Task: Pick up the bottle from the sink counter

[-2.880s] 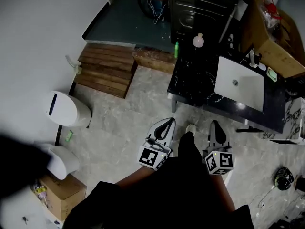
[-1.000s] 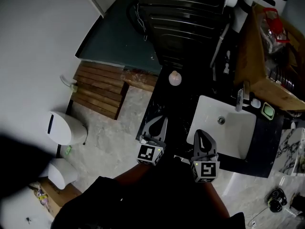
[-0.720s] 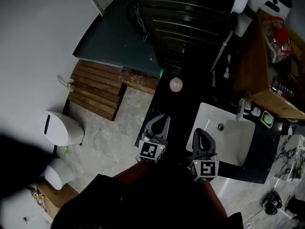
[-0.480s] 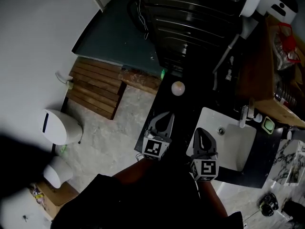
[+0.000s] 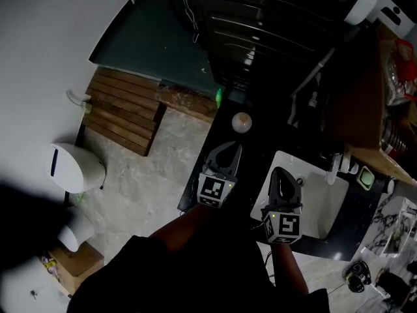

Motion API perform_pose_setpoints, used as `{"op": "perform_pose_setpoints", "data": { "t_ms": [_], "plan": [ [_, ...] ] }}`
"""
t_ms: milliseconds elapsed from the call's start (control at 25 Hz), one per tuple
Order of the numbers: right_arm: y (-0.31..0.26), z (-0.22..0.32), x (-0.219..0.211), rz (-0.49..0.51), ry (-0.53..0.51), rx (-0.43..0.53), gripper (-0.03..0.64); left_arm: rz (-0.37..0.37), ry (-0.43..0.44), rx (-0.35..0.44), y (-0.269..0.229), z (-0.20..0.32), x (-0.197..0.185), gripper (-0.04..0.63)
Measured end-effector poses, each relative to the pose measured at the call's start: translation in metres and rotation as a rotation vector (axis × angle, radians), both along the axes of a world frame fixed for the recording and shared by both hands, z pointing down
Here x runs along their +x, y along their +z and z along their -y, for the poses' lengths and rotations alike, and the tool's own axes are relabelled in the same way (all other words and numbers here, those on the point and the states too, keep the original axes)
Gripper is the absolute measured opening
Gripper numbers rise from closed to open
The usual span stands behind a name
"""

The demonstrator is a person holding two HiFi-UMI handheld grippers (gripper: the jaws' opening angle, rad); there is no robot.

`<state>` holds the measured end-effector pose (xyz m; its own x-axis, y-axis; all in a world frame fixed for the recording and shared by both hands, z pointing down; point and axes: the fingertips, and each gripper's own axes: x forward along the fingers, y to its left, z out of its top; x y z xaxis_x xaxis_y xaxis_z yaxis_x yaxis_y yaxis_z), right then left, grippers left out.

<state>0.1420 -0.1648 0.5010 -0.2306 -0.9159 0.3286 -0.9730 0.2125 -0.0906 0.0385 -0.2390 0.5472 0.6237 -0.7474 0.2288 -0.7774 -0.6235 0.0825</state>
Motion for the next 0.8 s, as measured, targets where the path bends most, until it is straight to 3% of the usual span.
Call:
{"op": "perform_pose_setpoints", "data": {
  "t_ms": [280,480,800],
  "plan": [
    [0.007,0.014,0.01,-0.014,0.034,-0.024,0.038,0.006,0.002,-0.037,0.022,0.031,0.001,0.017],
    [0.009,0.014,0.006,-0.002,0.005,0.0,0.04,0.027,-0.005,-0.026,0.034,0.05,0.0,0.021],
    [0.022,0.013,0.008,-0.003,0.031,-0.045,0.04,0.066,0.054,-0.054,0.066,0.072,0.019,0.199]
  ]
}}
